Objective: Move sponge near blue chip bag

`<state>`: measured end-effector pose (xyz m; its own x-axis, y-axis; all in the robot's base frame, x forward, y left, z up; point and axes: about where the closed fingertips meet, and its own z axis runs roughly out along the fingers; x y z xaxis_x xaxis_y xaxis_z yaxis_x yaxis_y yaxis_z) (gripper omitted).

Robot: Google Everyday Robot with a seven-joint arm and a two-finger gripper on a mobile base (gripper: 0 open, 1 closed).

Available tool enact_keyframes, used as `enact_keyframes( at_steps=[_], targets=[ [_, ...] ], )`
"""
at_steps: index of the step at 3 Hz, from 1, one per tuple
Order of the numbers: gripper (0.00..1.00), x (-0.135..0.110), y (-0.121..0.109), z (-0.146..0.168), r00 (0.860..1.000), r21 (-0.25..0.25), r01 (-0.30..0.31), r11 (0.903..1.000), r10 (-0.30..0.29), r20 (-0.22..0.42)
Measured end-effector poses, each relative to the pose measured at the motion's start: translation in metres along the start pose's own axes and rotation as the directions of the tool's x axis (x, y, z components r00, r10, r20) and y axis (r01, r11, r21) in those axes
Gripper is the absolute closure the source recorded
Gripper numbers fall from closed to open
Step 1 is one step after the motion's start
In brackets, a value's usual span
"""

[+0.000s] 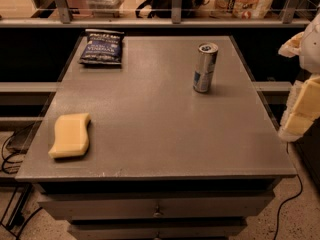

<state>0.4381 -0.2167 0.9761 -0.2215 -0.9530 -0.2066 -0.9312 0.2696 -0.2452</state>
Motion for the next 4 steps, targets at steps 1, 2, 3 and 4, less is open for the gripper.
enact_keyframes(
  at_steps=[1, 2, 3, 4],
  targets=[
    [0.0, 0.0, 0.0, -0.001, 1.0, 0.002, 0.0, 1.0, 0.0, 0.002],
    [0.0, -0.009, 0.004, 0.008, 0.998, -0.029, 0.052, 0.9982, -0.051, 0.031],
    [0.0, -0.031, 0.014, 0.022, 0.987, -0.068, 0.126, 0.9897, -0.119, 0.104],
    [0.0, -0.06, 0.025, 0.033, 0.966, -0.07, 0.18, 0.9811, -0.163, 0.199]
  ],
)
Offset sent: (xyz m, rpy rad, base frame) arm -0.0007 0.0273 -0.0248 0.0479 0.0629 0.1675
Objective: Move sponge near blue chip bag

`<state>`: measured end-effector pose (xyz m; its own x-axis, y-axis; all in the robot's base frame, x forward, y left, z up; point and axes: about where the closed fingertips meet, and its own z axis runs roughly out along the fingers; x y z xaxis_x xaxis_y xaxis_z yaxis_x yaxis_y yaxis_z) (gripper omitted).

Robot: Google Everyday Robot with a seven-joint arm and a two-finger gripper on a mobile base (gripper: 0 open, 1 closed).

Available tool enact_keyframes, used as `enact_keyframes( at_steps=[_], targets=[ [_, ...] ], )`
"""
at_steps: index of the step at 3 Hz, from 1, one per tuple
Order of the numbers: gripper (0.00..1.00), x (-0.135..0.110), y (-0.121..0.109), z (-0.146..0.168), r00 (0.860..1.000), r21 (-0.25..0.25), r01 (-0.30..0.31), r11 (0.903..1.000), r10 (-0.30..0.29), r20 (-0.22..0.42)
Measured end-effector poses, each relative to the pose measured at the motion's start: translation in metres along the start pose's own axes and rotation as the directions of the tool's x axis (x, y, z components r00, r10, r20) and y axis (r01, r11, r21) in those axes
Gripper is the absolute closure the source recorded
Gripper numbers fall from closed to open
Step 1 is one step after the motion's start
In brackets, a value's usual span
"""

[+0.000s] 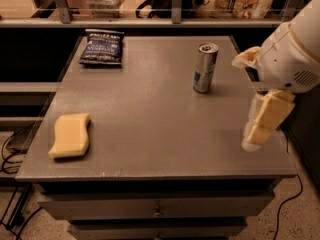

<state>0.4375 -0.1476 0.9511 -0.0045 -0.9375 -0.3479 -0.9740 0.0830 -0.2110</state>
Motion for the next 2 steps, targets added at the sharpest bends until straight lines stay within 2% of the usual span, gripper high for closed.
enact_keyframes(
  at_steps=[1, 2],
  targets=[
    [0.0, -0.0385, 0.0016, 0.014, 0.99, 0.028, 0.024, 0.9993, -0.028, 0.136],
    [0.0, -0.0385, 0.0016, 0.014, 0.99, 0.028, 0.024, 0.9993, -0.028, 0.136]
  ],
)
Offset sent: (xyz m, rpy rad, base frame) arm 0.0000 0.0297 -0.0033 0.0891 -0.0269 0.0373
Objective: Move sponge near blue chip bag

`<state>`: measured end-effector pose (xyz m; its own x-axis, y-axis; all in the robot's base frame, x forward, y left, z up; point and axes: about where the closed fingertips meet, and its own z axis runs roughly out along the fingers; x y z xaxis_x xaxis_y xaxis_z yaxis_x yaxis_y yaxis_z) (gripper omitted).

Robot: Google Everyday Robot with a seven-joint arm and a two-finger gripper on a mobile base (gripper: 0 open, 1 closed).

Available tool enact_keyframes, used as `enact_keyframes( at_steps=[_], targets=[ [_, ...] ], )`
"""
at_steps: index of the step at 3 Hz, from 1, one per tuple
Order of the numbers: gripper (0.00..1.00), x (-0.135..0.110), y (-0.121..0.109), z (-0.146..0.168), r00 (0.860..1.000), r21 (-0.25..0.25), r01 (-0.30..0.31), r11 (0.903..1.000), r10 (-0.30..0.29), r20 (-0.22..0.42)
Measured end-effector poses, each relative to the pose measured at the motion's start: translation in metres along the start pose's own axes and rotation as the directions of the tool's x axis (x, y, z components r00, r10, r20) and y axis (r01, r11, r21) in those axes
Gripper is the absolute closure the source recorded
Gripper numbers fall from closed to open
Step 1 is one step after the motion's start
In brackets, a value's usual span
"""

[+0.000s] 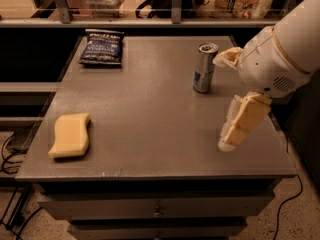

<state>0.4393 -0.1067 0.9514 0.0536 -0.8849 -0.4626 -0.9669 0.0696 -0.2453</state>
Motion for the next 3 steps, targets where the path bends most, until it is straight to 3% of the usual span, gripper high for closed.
enact_keyframes(
  at_steps=[2, 3],
  targets=[
    [0.0, -0.045, 0.006, 0.054, 0.992, -0.082, 0.051, 0.9953, -0.041, 0.116],
    [0.0, -0.062, 0.006, 0.088, 0.987, -0.113, 0.044, 0.9926, -0.026, 0.159]
  ],
)
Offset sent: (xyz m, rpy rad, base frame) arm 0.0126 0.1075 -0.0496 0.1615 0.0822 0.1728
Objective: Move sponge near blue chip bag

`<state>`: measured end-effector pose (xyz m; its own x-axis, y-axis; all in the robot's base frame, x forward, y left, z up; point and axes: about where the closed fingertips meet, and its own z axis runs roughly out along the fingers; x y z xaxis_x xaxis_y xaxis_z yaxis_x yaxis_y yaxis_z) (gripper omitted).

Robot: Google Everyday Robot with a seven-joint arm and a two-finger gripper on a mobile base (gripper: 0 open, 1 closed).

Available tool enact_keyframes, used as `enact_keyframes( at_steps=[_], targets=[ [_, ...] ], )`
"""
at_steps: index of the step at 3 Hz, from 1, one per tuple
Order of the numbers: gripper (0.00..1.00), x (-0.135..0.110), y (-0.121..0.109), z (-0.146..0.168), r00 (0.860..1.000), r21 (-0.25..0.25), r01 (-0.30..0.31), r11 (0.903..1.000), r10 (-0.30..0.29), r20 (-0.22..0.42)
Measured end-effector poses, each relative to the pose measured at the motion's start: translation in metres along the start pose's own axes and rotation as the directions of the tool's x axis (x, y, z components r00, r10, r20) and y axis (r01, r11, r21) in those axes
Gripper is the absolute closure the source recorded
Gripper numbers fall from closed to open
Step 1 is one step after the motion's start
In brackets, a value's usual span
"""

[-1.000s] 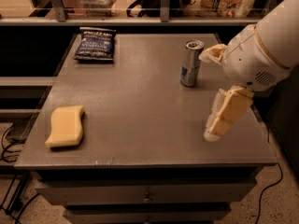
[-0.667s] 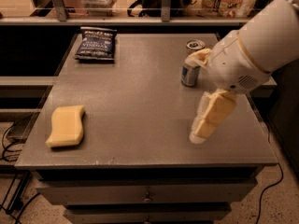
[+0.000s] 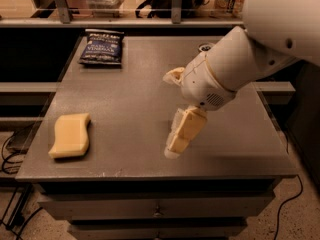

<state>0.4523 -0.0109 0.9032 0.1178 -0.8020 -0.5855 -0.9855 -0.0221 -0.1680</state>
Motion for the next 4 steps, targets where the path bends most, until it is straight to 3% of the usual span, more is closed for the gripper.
enact_keyframes(
  at_steps=[1, 2, 3, 4],
  targets=[
    [0.0, -0.02, -0.007, 0.063, 0.999, -0.046, -0.032, 0.9984, 0.033, 0.02],
    [0.0, -0.02, -0.007, 0.063, 0.999, -0.046, -0.032, 0.9984, 0.033, 0.02],
    [0.0, -0.028, -0.009, 0.074, 0.994, -0.045, -0.053, 0.9976, 0.057, 0.088],
    [0.0, -0.043, -0.011, 0.086, 0.98, -0.044, -0.059, 0.9973, 0.066, 0.186]
  ],
)
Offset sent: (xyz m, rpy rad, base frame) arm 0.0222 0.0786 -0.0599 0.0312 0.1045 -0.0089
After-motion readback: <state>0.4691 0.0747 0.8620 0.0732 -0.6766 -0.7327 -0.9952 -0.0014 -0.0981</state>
